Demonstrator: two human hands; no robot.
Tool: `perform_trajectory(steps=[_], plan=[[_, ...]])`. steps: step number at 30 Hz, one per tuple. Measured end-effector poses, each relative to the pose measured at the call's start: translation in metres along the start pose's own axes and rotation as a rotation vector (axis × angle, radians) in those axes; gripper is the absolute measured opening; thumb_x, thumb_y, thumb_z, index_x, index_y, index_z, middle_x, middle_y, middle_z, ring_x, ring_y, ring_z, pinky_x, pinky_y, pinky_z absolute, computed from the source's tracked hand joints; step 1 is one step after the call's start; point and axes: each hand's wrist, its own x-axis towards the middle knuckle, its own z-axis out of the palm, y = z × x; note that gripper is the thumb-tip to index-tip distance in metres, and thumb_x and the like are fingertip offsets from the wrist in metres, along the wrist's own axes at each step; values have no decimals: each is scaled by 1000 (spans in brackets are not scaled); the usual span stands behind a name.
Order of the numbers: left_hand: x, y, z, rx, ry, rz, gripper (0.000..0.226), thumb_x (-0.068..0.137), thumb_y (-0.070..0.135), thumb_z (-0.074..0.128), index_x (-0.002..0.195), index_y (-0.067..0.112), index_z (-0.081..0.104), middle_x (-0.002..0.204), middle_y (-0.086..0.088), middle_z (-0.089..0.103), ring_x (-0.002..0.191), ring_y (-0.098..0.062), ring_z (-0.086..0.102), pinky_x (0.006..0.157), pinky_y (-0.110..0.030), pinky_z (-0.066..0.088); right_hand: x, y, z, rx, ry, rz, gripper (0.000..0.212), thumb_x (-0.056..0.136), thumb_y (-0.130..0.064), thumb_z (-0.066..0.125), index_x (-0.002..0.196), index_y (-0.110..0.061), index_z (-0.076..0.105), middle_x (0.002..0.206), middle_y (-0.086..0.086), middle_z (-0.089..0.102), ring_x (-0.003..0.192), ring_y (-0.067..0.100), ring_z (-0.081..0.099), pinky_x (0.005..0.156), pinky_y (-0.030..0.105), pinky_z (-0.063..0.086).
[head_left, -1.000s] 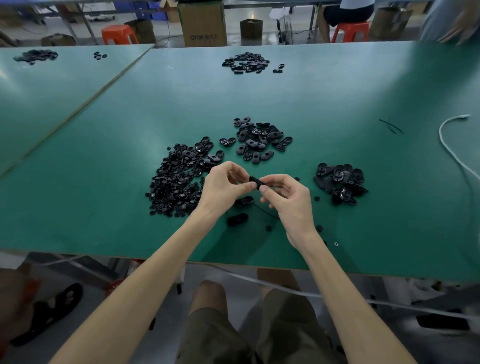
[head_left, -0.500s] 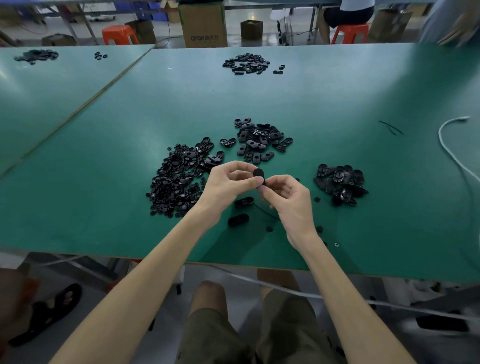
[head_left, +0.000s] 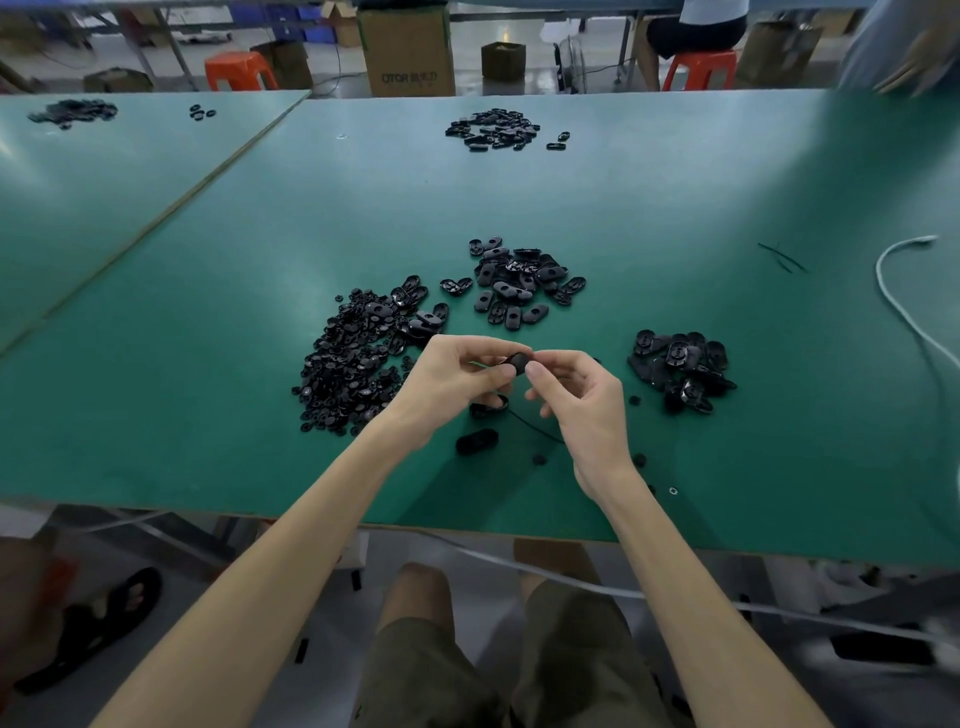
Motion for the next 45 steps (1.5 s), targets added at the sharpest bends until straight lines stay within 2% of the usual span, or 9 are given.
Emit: perform_trajectory(steps=[8, 13, 21, 26, 30, 35, 38, 41, 45], plan=[[-1, -2, -4, 10, 31, -28, 22, 92, 2, 73, 112, 11, 79, 84, -4, 77, 78, -12, 72, 68, -22, 57, 0, 1, 1, -32, -4, -4, 2, 95, -16, 76, 96, -16, 75, 83, 1, 78, 71, 12, 71, 59, 22, 52], [-2, 0, -2, 65, 67, -33, 19, 92, 4, 74, 107, 13, 80, 83, -6, 77, 75, -11, 68, 62, -20, 51, 0, -1, 1, -48, -12, -2, 5, 95, -17, 76, 91, -16, 74, 77, -2, 76, 67, 9, 68, 58, 21, 51], [-2, 4, 5, 0, 61, -30, 22, 90, -8, 67, 102, 4, 80, 93, -13, 79, 88, -21, 76, 85, -31, 61, 0, -1, 1, -24, -43, 2, 9, 96, -19, 75, 91, -12, 73, 78, -2, 76, 65, 7, 65, 62, 19, 50], [1, 2, 10, 21, 102, -35, 25, 88, -11, 64, 101, 2, 80, 91, -15, 79, 82, -22, 74, 92, -42, 61, 0, -2, 1, -18, -36, -6, 9, 96, -15, 75, 88, -12, 73, 76, -3, 75, 64, 5, 65, 62, 16, 50], [3, 3, 12, 57, 114, -21, 26, 86, -10, 65, 99, 6, 81, 88, -14, 79, 78, -20, 74, 90, -40, 62, -2, -3, 1, -19, -15, -2, 9, 96, -15, 75, 88, -10, 73, 73, -4, 73, 62, 6, 63, 61, 17, 49], [2, 4, 11, 28, 98, -37, 27, 86, -10, 64, 97, 7, 81, 88, -11, 79, 75, -15, 72, 82, -29, 62, -2, -4, 1, -31, -15, 3, 10, 95, -16, 75, 87, -10, 73, 75, -1, 73, 63, 7, 63, 62, 19, 49], [1, 3, 10, -2, 87, -62, 26, 86, -9, 64, 98, 7, 81, 91, -14, 79, 79, -18, 72, 88, -35, 61, -2, -3, 0, -32, -21, 3, 11, 95, -18, 75, 87, -11, 73, 76, 2, 74, 63, 8, 62, 61, 19, 49], [2, 4, 5, -51, 30, -65, 20, 88, -6, 72, 104, 4, 80, 95, -14, 79, 84, -19, 74, 85, -32, 61, 0, -2, -1, -7, -4, 8, 12, 96, -20, 75, 89, -10, 72, 74, -1, 72, 62, 9, 62, 59, 20, 48], [1, 3, -5, -106, -30, -80, 26, 89, -1, 75, 115, 0, 76, 102, -18, 78, 91, -25, 74, 82, -26, 60, -1, -1, 0, -10, -8, 1, 13, 96, -23, 76, 89, -12, 72, 75, 0, 73, 63, 11, 63, 58, 22, 48]])
